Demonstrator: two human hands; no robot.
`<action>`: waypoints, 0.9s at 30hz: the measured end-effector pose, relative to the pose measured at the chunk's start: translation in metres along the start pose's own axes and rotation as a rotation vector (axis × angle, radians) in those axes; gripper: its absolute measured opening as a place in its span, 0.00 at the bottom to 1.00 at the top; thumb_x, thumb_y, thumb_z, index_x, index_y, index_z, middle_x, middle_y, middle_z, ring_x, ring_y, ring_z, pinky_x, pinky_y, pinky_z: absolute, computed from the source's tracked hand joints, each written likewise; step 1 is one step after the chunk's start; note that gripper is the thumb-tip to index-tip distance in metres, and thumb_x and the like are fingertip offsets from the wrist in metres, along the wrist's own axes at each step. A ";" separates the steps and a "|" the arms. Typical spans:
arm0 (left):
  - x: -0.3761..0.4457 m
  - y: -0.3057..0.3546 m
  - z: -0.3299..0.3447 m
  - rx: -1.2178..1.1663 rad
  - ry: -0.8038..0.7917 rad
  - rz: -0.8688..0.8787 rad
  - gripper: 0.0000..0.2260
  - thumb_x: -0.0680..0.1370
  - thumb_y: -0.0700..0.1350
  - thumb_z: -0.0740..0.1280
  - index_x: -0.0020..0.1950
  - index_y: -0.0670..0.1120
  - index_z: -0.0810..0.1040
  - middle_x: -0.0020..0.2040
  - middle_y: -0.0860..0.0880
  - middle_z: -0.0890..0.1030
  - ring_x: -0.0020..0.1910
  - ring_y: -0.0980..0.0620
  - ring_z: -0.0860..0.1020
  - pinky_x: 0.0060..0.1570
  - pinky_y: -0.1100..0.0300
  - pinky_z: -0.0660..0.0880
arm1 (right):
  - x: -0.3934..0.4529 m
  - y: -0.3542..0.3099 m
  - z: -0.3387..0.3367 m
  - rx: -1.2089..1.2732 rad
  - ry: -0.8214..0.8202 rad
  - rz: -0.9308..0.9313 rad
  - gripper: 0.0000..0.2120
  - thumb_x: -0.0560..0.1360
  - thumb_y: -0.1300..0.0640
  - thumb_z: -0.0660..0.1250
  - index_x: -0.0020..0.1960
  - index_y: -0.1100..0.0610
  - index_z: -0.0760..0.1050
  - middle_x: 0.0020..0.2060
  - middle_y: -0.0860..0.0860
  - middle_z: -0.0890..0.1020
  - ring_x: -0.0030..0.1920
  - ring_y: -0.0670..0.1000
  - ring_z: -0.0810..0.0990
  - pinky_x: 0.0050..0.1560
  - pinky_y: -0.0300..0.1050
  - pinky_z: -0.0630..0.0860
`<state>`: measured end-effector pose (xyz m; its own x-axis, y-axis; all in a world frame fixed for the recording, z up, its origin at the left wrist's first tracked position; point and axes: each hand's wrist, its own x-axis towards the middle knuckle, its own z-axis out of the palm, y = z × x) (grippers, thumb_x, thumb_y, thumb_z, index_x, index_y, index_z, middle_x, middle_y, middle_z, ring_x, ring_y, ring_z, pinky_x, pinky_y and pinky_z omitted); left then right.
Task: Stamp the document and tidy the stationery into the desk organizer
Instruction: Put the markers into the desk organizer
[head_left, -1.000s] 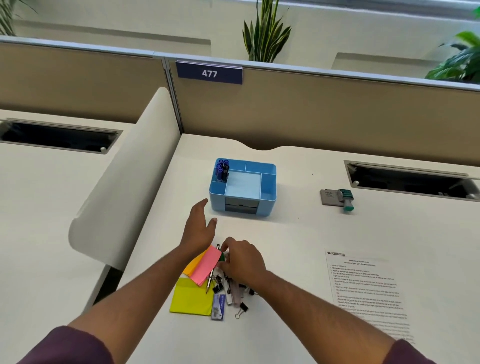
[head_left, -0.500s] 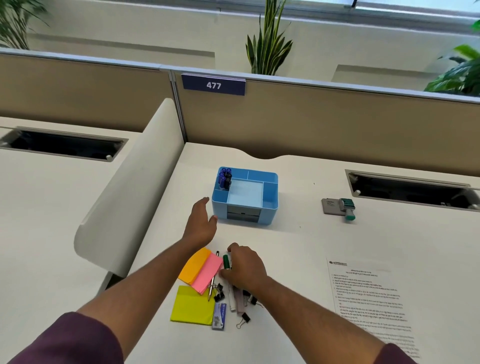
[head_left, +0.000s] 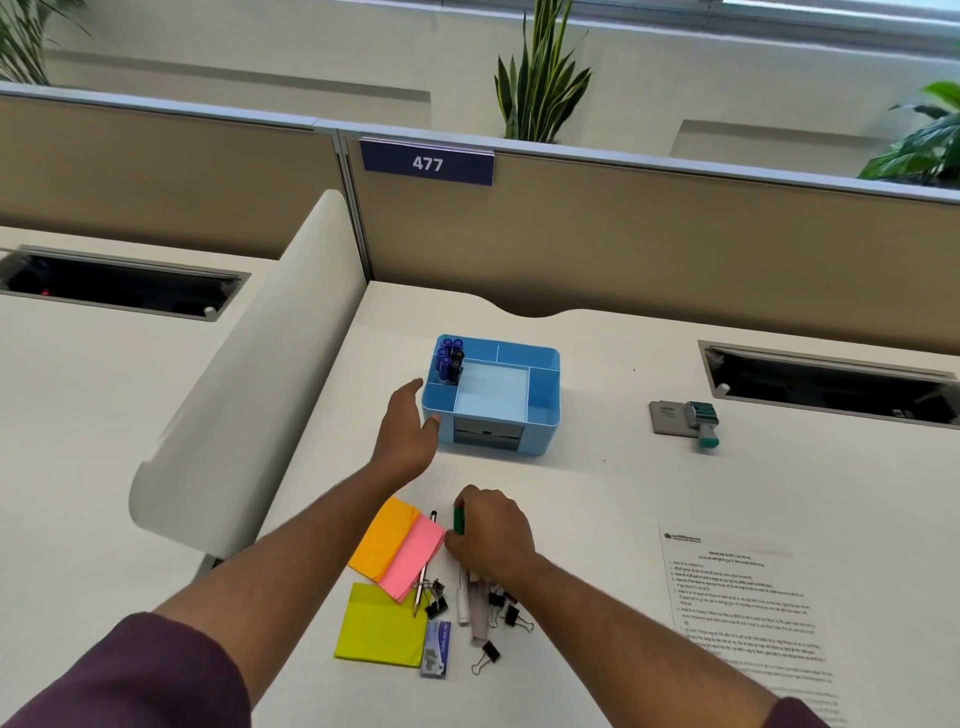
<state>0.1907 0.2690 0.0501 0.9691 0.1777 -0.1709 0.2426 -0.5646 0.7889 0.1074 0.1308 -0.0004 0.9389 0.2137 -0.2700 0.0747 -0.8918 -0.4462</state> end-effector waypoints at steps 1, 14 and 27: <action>0.000 -0.001 0.000 -0.004 0.002 0.002 0.28 0.81 0.42 0.66 0.79 0.49 0.59 0.79 0.48 0.62 0.76 0.47 0.63 0.71 0.51 0.66 | 0.001 0.002 0.000 0.036 0.012 0.019 0.18 0.74 0.48 0.72 0.58 0.57 0.76 0.51 0.56 0.82 0.49 0.56 0.80 0.47 0.49 0.78; 0.014 -0.010 -0.003 -0.017 0.040 0.043 0.26 0.82 0.41 0.64 0.78 0.48 0.60 0.78 0.48 0.64 0.75 0.48 0.64 0.71 0.52 0.66 | 0.026 -0.001 -0.092 0.920 0.371 0.073 0.12 0.74 0.62 0.72 0.53 0.49 0.79 0.42 0.49 0.83 0.44 0.53 0.85 0.48 0.55 0.85; 0.023 0.002 0.000 -0.003 -0.023 0.000 0.25 0.82 0.41 0.64 0.78 0.46 0.60 0.75 0.44 0.69 0.72 0.44 0.71 0.65 0.52 0.72 | 0.090 -0.060 -0.125 0.322 0.801 -0.495 0.12 0.78 0.61 0.71 0.61 0.60 0.79 0.52 0.55 0.83 0.48 0.51 0.83 0.49 0.44 0.84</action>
<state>0.2136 0.2720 0.0481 0.9699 0.1593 -0.1841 0.2424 -0.5624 0.7905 0.2295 0.1534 0.1084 0.7856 0.0942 0.6116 0.5356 -0.5985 -0.5958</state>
